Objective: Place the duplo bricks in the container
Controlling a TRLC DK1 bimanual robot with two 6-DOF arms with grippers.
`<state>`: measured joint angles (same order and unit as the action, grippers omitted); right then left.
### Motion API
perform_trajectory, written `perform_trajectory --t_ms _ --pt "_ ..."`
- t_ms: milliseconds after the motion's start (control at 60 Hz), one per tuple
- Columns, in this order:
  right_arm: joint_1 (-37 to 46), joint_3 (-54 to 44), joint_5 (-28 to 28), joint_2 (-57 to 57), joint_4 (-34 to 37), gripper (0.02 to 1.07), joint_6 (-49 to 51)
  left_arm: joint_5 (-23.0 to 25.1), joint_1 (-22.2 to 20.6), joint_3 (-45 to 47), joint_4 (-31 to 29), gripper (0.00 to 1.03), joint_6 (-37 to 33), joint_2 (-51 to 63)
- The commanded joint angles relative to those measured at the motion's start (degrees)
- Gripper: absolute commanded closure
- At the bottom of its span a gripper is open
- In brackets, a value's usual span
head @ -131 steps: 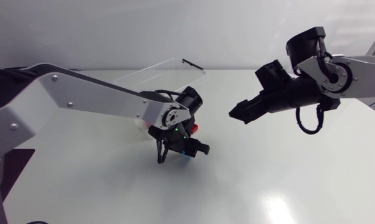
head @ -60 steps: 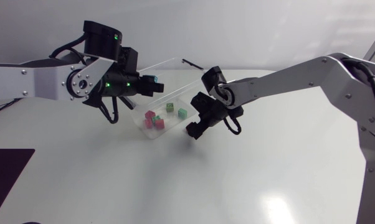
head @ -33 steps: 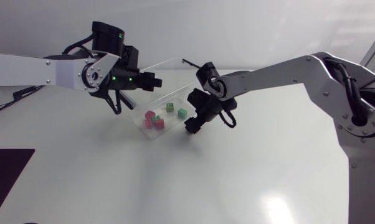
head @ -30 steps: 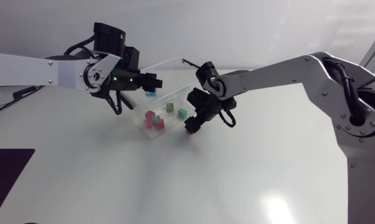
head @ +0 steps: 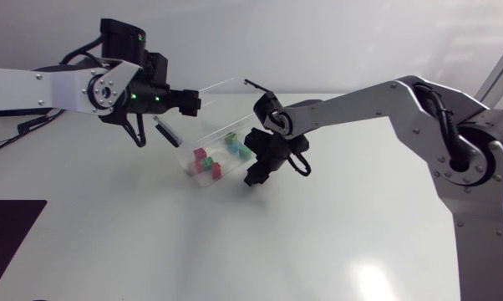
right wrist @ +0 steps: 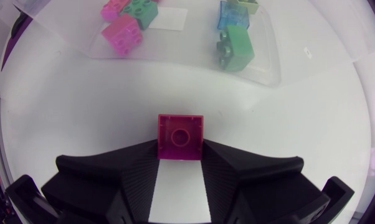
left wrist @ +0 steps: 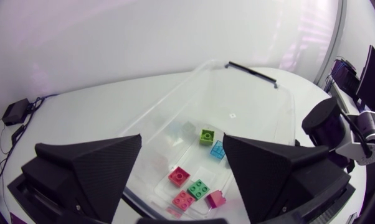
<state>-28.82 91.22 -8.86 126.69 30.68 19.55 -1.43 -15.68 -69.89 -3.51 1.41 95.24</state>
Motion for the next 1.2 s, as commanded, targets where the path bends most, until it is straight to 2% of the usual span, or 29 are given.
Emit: perform_trajectory --t_ms 0,217,383,533,767,900,933,983,1033,1117,1183 --pt "0.0 -2.6 0.2 -5.4 0.3 0.81 -0.1 -0.1 0.8 2.7 -0.4 0.10 -0.8 -5.9" --pt "0.2 -6.0 0.7 -17.0 0.9 0.81 -2.2 0.0 3.3 5.4 -4.1 0.10 -0.8 -14.9" --pt "-0.9 -1.3 1.7 -21.5 3.0 0.81 -4.2 0.1 5.1 10.2 -4.1 0.10 -1.3 -22.1" --pt "-3.2 5.6 2.9 -20.6 3.8 0.81 -6.1 0.1 6.4 13.5 -4.6 0.10 -1.7 -26.2" --pt "-5.9 18.5 4.6 -12.5 5.1 0.80 -7.4 0.1 8.9 16.9 -4.8 0.10 -3.3 -31.3" --pt "-6.1 26.0 4.9 -5.6 7.6 0.67 -7.4 0.1 10.7 17.5 -5.7 0.10 -4.1 -33.1" --pt "-6.1 28.0 5.0 -3.7 8.4 0.60 -7.4 0.2 11.4 17.5 -6.2 0.10 -4.2 -33.4" --pt "-6.2 30.8 5.5 -1.4 9.8 0.46 -7.2 0.3 11.6 17.9 -6.4 0.10 -4.4 -33.9" --pt "-6.5 34.1 6.1 0.7 11.8 0.19 -7.3 0.4 12.3 18.7 -6.5 0.10 -4.8 -34.9" --pt "-6.7 35.3 6.2 0.7 13.0 0.12 -7.9 0.6 12.9 19.3 -7.0 0.10 -5.0 -36.1" --pt "-6.7 35.0 6.2 -0.3 14.9 0.12 -8.6 0.7 13.1 19.7 -7.7 0.10 -5.2 -37.0"
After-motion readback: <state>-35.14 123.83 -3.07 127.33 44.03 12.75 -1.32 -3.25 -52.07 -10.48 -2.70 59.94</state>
